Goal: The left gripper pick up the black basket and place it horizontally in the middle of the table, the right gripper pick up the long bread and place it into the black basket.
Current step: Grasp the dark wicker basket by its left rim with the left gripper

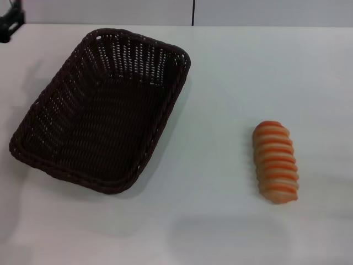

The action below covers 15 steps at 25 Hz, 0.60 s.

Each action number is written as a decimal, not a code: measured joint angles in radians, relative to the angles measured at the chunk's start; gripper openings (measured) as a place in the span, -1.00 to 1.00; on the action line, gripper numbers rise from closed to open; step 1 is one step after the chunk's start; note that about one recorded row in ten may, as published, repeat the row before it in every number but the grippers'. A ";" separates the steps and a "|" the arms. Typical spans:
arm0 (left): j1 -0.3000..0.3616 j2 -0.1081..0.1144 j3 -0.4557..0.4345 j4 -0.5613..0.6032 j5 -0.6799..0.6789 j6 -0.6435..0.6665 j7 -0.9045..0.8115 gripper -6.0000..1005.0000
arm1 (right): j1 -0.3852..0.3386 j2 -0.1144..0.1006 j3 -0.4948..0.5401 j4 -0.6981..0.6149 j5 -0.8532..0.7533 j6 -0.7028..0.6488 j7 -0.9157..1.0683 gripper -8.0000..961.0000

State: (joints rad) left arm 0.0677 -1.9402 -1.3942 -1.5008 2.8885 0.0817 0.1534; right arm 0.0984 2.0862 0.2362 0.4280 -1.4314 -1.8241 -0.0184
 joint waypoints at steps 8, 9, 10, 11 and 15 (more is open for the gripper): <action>-0.145 -0.112 -0.156 -0.308 -0.009 -0.802 0.186 0.59 | -0.002 0.000 -0.002 0.000 0.000 0.006 0.000 0.72; -0.158 -0.116 -0.167 -0.317 -0.011 -0.849 0.193 0.59 | -0.002 0.000 -0.002 0.000 0.000 0.006 0.000 0.72; -0.178 -0.120 -0.179 -0.329 -0.016 -0.913 0.201 0.59 | -0.003 0.001 -0.002 0.000 0.000 0.008 0.000 0.72; -0.197 -0.119 -0.189 -0.336 -0.023 -0.967 0.202 0.59 | -0.003 0.001 -0.002 -0.001 0.000 0.011 0.000 0.72; -0.268 -0.119 -0.229 -0.345 -0.042 -1.147 0.201 0.59 | -0.004 0.001 -0.005 -0.003 0.001 0.016 0.000 0.72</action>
State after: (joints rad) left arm -0.2001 -2.0593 -1.6229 -1.8458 2.8468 -1.0652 0.3547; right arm 0.0940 2.0870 0.2308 0.4251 -1.4308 -1.8076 -0.0183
